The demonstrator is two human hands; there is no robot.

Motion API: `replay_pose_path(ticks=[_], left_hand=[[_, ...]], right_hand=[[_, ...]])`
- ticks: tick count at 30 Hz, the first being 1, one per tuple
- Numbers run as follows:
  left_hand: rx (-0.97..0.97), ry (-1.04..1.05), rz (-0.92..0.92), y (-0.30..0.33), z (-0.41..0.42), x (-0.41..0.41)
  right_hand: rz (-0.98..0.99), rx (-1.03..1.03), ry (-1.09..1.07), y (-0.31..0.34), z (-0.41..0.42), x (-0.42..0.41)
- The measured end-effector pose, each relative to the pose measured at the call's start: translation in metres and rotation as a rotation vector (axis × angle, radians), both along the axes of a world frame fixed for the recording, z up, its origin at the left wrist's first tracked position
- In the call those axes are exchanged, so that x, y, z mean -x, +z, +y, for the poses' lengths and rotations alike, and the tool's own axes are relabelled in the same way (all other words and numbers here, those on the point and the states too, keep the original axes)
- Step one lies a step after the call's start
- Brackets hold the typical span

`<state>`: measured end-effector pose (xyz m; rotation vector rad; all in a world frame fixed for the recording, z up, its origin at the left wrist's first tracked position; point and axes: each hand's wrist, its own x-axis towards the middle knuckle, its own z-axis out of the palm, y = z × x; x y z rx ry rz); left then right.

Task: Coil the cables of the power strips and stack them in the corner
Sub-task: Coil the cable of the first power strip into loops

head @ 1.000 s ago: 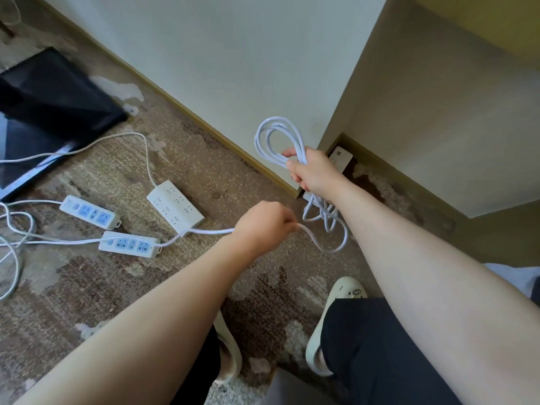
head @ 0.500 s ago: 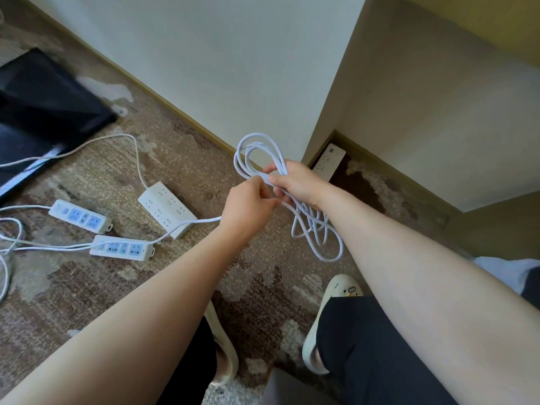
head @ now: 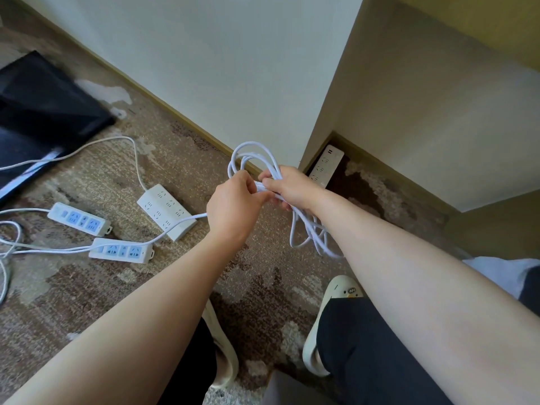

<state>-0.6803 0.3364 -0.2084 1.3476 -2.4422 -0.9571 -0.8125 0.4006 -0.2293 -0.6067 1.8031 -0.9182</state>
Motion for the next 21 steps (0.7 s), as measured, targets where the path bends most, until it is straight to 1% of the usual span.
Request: replay_pose_path(ticks=[5, 8, 10, 12, 14, 16, 18, 21], left_hand=[[-0.133, -0.018, 0.104, -0.001, -0.007, -0.002], [-0.119, 0.022, 0.156, 0.001, -0.021, -0.006], [-0.094, 0.044, 0.132, 0.003, -0.032, -0.010], [-0.133, 0.064, 0.046, 0.005, -0.039, -0.012], [-0.259, 0.021, -0.006, 0.005, -0.044, -0.012], [-0.467, -0.055, 0.045, 0.004, -0.048, -0.015], [-0.644, -0.110, 0.136, 0.004, -0.053, -0.017], [-0.748, -0.124, 0.221, 0.009, -0.057, -0.018]], right_hand=[[0.059, 0.044, -0.015, 0.000, -0.003, 0.003], [0.073, 0.051, -0.057, 0.002, -0.004, 0.008], [0.094, 0.053, -0.046, 0.003, -0.004, 0.012], [0.135, 0.049, -0.008, 0.003, -0.004, 0.012], [0.147, 0.041, 0.029, 0.001, -0.003, 0.010], [0.144, 0.029, 0.081, 0.002, 0.000, 0.009], [0.150, 0.029, 0.127, 0.008, 0.003, 0.008], [0.125, 0.067, 0.148, 0.018, 0.006, 0.008]])
